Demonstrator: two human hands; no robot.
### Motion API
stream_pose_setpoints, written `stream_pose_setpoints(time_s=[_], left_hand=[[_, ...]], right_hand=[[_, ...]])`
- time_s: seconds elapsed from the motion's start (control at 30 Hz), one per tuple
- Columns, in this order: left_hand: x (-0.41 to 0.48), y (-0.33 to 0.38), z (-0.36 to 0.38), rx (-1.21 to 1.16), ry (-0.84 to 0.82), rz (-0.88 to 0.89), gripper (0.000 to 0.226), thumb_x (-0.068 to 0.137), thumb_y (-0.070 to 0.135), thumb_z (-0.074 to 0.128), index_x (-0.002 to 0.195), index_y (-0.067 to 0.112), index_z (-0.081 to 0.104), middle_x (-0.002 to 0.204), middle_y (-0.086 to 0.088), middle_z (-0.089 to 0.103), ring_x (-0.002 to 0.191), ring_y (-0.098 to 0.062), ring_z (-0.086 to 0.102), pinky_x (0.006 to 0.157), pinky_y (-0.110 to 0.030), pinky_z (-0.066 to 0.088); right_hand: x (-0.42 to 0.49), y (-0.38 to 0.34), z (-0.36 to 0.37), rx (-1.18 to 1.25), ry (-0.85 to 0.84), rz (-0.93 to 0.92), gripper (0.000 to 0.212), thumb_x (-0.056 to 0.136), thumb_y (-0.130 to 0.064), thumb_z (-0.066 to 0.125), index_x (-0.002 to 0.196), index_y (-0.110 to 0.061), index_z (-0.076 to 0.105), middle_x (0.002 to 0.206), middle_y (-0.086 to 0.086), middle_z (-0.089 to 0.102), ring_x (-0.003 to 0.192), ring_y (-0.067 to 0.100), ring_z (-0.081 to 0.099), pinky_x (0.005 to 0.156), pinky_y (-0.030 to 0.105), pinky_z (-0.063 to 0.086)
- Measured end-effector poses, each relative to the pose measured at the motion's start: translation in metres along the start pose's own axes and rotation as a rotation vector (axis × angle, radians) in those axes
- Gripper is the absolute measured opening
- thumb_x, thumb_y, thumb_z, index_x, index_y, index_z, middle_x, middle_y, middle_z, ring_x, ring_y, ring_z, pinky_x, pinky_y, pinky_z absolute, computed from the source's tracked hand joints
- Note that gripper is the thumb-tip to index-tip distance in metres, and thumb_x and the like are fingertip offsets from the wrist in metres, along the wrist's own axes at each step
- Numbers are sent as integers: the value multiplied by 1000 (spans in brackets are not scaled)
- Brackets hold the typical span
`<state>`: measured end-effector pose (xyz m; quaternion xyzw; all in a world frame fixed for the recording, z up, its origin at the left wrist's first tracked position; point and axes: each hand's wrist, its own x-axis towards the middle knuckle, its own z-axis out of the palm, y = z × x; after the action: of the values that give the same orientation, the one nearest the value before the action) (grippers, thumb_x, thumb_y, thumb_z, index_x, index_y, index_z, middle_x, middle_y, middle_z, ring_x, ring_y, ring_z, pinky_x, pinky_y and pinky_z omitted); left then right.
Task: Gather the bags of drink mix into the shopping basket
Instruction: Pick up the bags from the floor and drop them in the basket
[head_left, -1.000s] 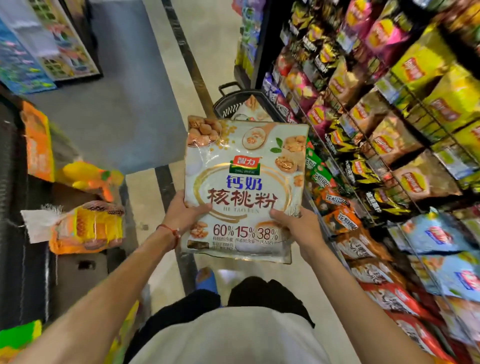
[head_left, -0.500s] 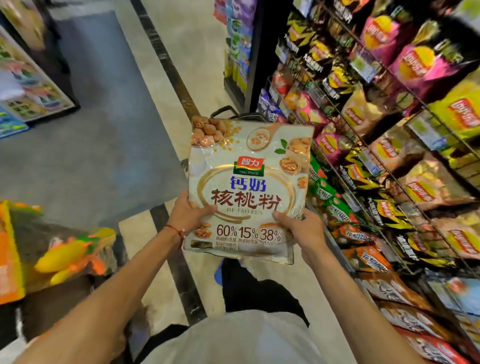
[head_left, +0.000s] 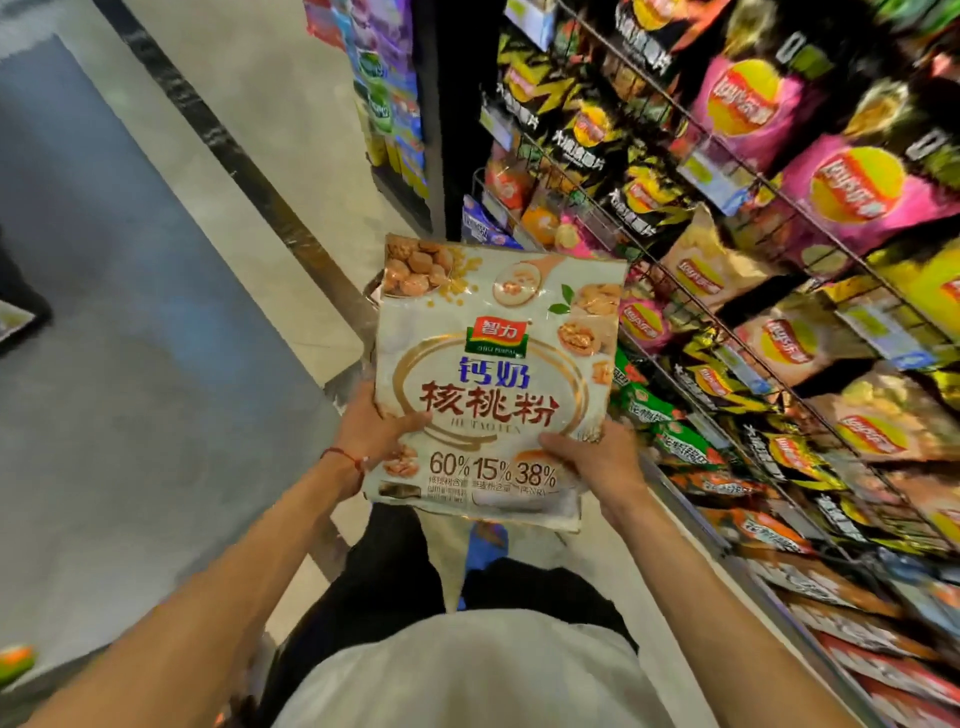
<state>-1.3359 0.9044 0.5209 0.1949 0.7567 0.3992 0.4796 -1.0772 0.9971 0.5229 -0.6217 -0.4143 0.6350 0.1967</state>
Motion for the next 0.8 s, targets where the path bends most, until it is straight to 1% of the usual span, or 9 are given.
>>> stream_pose_setpoints(time_s=[0.1, 0.23, 0.33, 0.4, 0.5, 0.63, 0.67, 0.77, 0.8], left_hand=[[55, 10, -7, 95, -85, 9, 53, 76, 5, 84, 120, 8, 54, 98, 4, 68, 81, -4, 68, 53, -8, 51], [115, 24, -19, 218, -210, 23, 55, 77, 12, 85, 120, 10, 51, 101, 2, 69, 90, -14, 68, 59, -12, 53], [150, 30, -29, 298, -276, 5, 60, 74, 19, 89, 120, 17, 51, 103, -2, 70, 96, -22, 70, 80, -37, 61], [170, 33, -32, 349, -320, -15, 64, 71, 18, 91, 122, 15, 52, 103, -2, 72, 99, -26, 71, 85, -45, 61], [193, 32, -28, 429, -363, -7, 70, 69, 13, 92, 126, 12, 51, 111, 0, 70, 105, -20, 69, 89, -40, 59], [232, 9, -13, 500, -389, -26, 66, 73, 11, 88, 122, 15, 44, 101, 11, 60, 96, -10, 59, 78, -22, 55], [244, 0, -9, 515, -402, -33, 67, 73, 11, 89, 122, 14, 43, 101, 11, 60, 92, -7, 59, 77, -23, 57], [282, -17, 6, 564, -423, -41, 69, 70, 7, 89, 123, 10, 44, 99, 12, 61, 83, 1, 59, 56, -13, 55], [299, -24, 11, 563, -408, -26, 72, 68, 7, 91, 124, 11, 46, 101, 11, 62, 85, 0, 61, 58, -15, 57]], right_hand=[[20, -1, 22, 18, 109, 50, 39, 73, -2, 90, 109, -8, 76, 101, 9, 81, 90, 29, 79, 80, 47, 65], [40, 0, 54, 75, 252, 118, 35, 75, 0, 88, 105, -12, 77, 101, 8, 81, 89, 25, 79, 78, 45, 66], [49, 5, 77, 96, 326, 177, 30, 75, -3, 89, 99, -17, 78, 97, 2, 81, 88, 22, 79, 83, 48, 65], [57, 11, 89, 104, 368, 203, 33, 75, -3, 89, 103, -14, 78, 99, 4, 81, 91, 23, 78, 85, 49, 64], [79, 25, 106, 109, 423, 232, 39, 72, -2, 91, 106, -11, 76, 102, 7, 80, 93, 26, 77, 86, 47, 64], [117, 43, 125, 93, 420, 250, 44, 70, 0, 92, 107, -11, 71, 97, 1, 76, 81, 7, 71, 63, 12, 57], [129, 53, 129, 79, 437, 247, 45, 69, 0, 92, 106, -14, 70, 98, 2, 76, 83, 9, 71, 66, 14, 58], [163, 79, 143, 24, 529, 229, 47, 68, -4, 93, 107, -16, 69, 107, 6, 77, 97, 22, 74, 86, 40, 62], [175, 87, 147, 10, 553, 218, 47, 68, -5, 93, 109, -13, 70, 110, 7, 77, 99, 22, 73, 88, 41, 62]])
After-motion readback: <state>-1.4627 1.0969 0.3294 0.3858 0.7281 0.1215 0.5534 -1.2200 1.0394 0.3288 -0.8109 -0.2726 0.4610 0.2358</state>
